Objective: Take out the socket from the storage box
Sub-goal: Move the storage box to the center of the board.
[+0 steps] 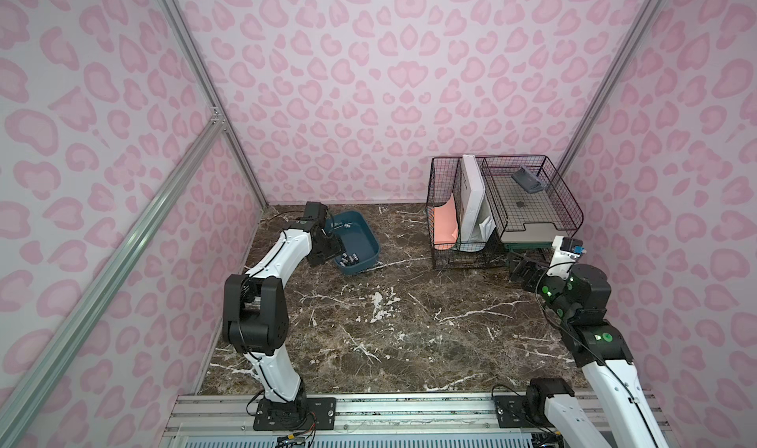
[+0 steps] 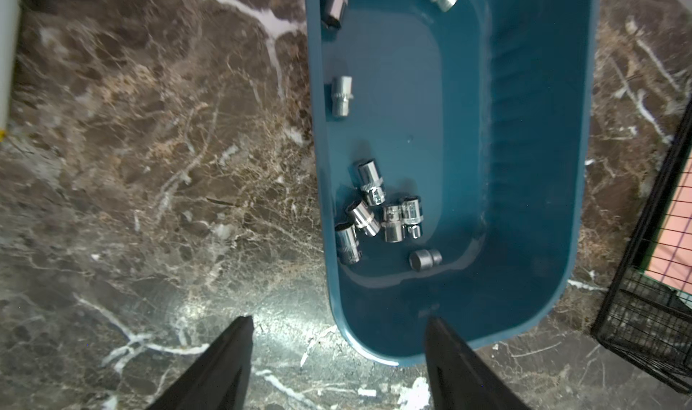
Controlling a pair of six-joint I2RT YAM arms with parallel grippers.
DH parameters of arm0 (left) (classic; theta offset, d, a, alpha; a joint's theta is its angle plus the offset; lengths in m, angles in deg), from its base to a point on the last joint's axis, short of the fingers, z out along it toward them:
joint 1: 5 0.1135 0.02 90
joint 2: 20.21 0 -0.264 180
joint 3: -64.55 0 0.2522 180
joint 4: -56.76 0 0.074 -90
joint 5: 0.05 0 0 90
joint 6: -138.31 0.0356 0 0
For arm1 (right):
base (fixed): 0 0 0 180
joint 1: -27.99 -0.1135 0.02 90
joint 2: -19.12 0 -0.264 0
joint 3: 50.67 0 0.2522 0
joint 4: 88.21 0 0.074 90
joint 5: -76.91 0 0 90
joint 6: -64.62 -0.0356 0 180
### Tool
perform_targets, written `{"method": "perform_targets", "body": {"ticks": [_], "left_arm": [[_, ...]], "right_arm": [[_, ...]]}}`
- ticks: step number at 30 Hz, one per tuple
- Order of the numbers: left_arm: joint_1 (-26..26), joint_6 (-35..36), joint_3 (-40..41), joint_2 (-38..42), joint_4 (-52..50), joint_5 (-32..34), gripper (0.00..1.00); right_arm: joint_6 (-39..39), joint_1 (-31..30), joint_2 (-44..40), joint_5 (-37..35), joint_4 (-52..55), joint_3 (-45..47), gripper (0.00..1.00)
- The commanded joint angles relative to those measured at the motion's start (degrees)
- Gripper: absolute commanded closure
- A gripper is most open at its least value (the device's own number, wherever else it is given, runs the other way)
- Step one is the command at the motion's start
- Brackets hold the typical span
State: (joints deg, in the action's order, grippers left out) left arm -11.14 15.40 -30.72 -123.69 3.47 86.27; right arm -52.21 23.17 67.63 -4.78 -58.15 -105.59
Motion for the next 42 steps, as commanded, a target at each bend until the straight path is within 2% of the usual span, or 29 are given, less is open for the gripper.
{"method": "perform_targets", "body": {"ticks": [1,4,7,10,15,21,27,36,42], "left_arm": [[-0.1,-0.8,-0.5,-1.3,-3.3,1.2,0.31],[-0.3,-0.6,-1.0,-2.8,-3.3,2.2,0.38],[-0.2,-0.3,-1.3,-4.1,-2.5,3.2,0.39],[-0.3,0.0,-3.0,-6.1,-2.3,3.1,0.45],[-0.3,-0.2,-3.8,-7.7,-1.8,3.0,0.70],[-1.5,-0.4,-3.7,-8.2,-3.5,2.1,0.85],[-3.6,-1.3,-1.4,-5.1,-5.1,2.1,0.98],[-9.4,-2.1,2.0,0.7,-15.3,-1.8,1.00],[-12.4,-3.6,4.4,3.0,-20.4,-9.7,1.00]], "right_arm": [[-2.0,-2.9,2.2,4.7,5.7,-2.4,0.02],[-3.3,-7.9,4.4,4.8,5.9,-3.8,0.04],[-3.7,-13.2,7.0,4.9,5.8,-5.0,0.04],[-4.5,-18.0,9.8,4.6,5.8,-6.3,0.04],[-5.3,-24.7,13.5,1.4,6.5,-8.1,0.04],[-6.7,-28.0,14.7,-1.4,5.9,-8.4,0.04],[-6.7,-28.2,15.1,-1.8,6.1,-8.6,0.04],[-7.3,-28.8,15.0,-2.0,4.5,-7.3,0.04],[-7.3,-28.8,16.4,-1.3,4.2,-7.1,0.04]]}}
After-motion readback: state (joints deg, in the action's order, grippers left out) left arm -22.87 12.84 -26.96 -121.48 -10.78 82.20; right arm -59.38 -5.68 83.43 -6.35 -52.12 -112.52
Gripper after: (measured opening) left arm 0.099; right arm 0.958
